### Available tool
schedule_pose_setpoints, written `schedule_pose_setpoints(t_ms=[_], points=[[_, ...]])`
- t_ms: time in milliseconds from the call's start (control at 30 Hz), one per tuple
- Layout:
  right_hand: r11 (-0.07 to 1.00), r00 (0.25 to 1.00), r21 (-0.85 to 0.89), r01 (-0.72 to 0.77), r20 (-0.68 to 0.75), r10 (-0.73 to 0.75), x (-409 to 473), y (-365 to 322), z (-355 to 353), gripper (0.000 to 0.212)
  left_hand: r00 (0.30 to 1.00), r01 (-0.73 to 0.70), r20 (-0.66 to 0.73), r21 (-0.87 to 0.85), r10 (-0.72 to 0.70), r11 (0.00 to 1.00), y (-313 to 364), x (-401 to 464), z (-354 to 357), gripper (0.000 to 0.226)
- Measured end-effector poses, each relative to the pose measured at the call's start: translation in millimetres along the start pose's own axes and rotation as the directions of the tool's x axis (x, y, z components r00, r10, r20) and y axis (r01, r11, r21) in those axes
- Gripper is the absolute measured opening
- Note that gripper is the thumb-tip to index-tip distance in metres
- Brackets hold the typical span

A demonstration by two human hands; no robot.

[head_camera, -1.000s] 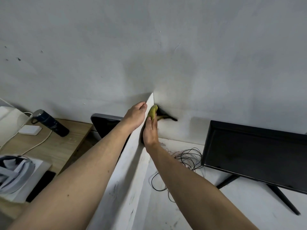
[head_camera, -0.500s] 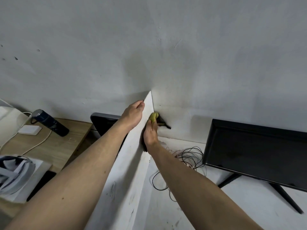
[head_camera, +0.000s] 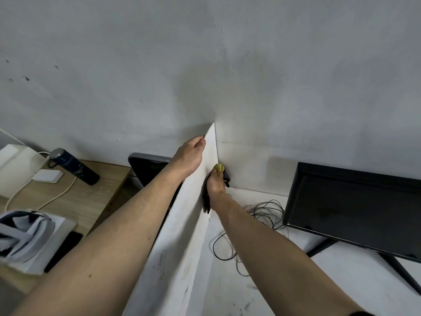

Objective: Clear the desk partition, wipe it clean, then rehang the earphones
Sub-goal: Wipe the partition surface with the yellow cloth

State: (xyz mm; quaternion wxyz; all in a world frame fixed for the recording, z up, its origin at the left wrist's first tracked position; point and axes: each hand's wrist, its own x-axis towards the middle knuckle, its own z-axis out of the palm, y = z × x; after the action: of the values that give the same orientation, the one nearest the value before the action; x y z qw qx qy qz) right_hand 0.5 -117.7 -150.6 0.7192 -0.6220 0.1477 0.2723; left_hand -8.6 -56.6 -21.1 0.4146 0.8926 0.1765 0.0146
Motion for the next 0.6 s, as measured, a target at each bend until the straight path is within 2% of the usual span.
schedule_pose_setpoints(t_ms=[133, 233, 300, 433, 600], points=[[0.983, 0.984, 0.061, 0.176, -0.005, -0.176, -16.5, -14.7, 2.7, 0.057, 1.000, 0.006, -0.016, 0.024, -0.006, 1.000, 4.9, -3.4, 1.0, 0.042], [0.917, 0.917, 0.061, 0.395, 0.027, -0.397, -34.7, -26.9, 4.6, 0.055, 0.998, 0.035, -0.044, 0.038, -0.033, 0.999, 7.4, -6.5, 0.0, 0.040], [0.872, 0.870, 0.042, 0.488, 0.053, -0.490, -41.2, -29.4, 4.2, 0.056, 0.998, 0.054, -0.036, 0.029, -0.053, 0.998, 10.9, -10.4, -1.9, 0.043], [0.846, 0.841, 0.012, 0.533, 0.099, -0.531, -50.0, -31.2, -1.4, 0.053, 0.983, 0.180, 0.040, -0.072, -0.177, 0.981, 13.9, -21.0, -5.1, 0.062], [0.764, 0.768, -0.095, 0.638, 0.143, -0.624, -66.2, -11.2, 1.8, 0.056, 0.961, 0.276, 0.073, -0.160, -0.268, 0.948, 8.6, -39.0, -7.6, 0.059]])
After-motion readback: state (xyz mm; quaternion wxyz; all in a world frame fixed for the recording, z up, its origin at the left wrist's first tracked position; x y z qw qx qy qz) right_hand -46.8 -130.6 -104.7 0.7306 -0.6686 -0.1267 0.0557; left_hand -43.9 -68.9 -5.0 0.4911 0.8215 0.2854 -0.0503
